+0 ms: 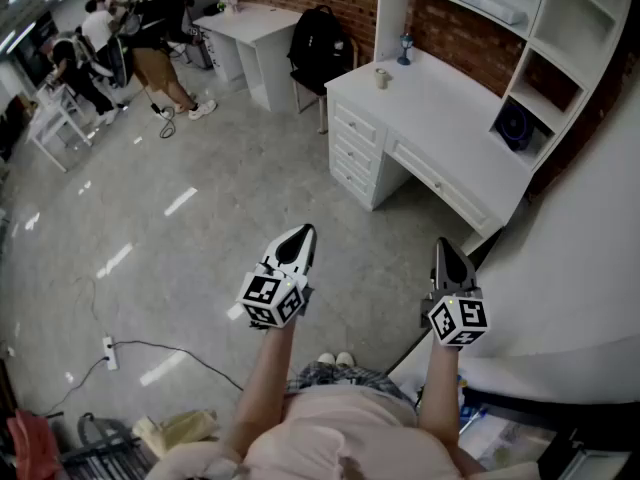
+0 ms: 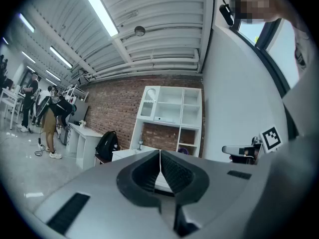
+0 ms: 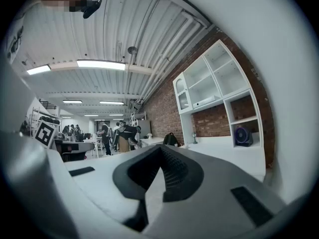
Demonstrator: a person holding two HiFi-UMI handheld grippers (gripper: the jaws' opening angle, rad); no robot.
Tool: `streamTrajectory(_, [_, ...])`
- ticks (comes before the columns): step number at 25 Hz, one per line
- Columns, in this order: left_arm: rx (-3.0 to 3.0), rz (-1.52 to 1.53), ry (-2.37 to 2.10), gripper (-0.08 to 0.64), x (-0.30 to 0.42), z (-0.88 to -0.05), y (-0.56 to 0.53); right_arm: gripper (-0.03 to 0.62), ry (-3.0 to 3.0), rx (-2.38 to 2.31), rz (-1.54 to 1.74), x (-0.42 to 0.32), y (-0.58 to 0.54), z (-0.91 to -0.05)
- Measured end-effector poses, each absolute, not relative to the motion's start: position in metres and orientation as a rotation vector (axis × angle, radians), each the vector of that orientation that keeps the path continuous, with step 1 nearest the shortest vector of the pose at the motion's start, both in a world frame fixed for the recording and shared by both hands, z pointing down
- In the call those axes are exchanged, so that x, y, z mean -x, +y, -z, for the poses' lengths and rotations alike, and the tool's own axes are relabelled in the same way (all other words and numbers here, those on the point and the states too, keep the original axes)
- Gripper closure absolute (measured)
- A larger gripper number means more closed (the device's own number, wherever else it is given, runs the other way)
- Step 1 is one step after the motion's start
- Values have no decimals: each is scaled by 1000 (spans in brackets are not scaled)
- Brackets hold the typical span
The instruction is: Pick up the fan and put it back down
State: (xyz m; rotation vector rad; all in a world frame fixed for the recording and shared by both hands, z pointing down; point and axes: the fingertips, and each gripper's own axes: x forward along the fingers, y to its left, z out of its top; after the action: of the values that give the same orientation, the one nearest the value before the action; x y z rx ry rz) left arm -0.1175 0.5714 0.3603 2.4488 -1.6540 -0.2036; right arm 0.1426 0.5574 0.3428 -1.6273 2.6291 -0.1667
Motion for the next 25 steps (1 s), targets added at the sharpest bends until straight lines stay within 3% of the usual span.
streamTrajectory(18, [-2469,227,-1579,531,118,-368,570,578,2594,1668,166,-134,561,-342])
streamTrajectory(25, [-2592,98,-1358,528,95,-377,569,578,2590,1703,175,-137,564,-347])
